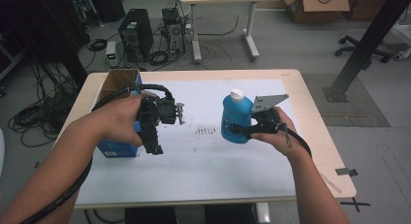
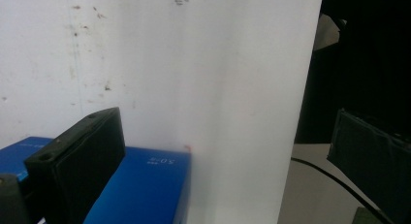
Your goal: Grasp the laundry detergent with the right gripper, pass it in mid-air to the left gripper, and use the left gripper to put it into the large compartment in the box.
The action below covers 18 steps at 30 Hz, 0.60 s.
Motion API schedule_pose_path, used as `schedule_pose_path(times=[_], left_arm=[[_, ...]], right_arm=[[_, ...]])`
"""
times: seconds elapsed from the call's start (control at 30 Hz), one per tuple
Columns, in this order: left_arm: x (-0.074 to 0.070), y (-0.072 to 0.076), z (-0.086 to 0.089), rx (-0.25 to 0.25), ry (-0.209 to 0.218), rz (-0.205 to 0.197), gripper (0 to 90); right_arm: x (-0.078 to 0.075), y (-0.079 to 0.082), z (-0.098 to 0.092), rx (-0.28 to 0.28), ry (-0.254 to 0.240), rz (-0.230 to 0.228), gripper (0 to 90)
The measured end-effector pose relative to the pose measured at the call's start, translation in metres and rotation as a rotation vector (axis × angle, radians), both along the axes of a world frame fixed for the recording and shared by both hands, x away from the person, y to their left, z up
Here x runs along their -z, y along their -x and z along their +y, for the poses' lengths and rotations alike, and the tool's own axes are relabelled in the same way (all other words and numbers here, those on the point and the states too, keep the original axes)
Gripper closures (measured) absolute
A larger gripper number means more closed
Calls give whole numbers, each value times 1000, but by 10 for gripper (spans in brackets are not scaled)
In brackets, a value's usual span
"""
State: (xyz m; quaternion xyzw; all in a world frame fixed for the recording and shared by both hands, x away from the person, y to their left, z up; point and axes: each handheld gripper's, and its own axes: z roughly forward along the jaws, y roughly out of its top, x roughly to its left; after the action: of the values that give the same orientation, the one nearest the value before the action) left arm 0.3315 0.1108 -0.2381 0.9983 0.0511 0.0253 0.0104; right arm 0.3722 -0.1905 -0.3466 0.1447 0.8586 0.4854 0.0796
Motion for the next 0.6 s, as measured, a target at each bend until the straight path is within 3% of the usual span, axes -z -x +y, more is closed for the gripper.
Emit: schedule_pose_path(times=[0.23,0.43,0.6], left_arm=[[-16,1,-4,19,-6,-5,2],[-32,3,-8,46,2,-24,2],[-35,2,-11,51,1,-21,2]], right_arm=[[-10,7,6,-109,-19,3,460],[-14,12,14,-166,0,0,459],[-13,16,25,-196,-2,-6,458]])
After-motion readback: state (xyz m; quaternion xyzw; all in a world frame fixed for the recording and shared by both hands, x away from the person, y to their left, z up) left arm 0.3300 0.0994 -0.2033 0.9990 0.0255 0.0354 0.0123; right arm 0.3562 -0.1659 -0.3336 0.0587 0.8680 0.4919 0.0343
